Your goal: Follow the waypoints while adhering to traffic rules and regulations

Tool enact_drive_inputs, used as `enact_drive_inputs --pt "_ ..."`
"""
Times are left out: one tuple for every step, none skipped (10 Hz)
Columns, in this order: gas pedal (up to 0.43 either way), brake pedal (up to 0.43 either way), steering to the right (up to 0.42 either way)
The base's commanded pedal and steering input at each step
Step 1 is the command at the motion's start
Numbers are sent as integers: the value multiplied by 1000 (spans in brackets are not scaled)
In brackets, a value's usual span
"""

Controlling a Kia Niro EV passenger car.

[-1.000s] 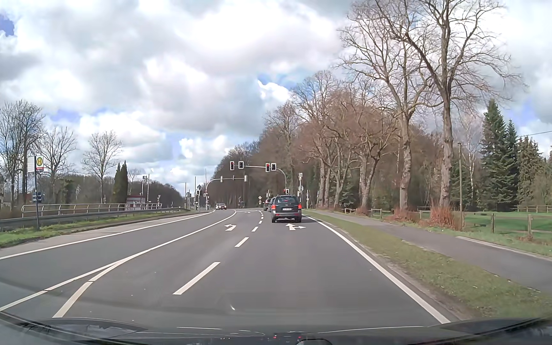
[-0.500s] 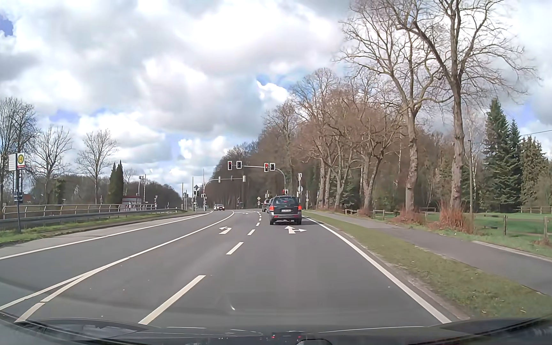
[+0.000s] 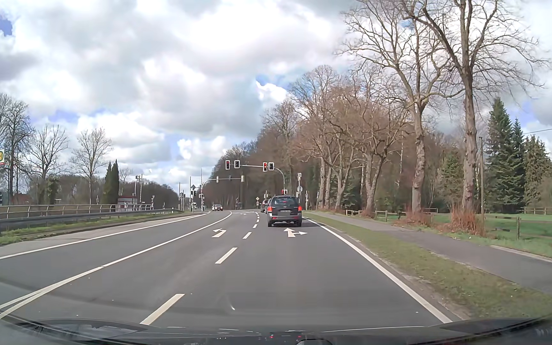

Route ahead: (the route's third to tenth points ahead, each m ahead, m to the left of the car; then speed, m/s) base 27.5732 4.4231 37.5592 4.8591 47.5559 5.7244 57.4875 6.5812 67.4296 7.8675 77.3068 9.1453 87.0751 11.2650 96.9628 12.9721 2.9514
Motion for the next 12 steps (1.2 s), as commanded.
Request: enact_drive_inputs --pt "39 0 5" --pt "39 0 5" --pt "28 0 5" --pt "20 0 5" --pt "20 0 5" --pt "8 0 5" --pt "0 0 5" --pt "0 0 5" --pt "0 0 5" --pt "0 0 5" --pt "0 0 5" --pt "0 0 5"
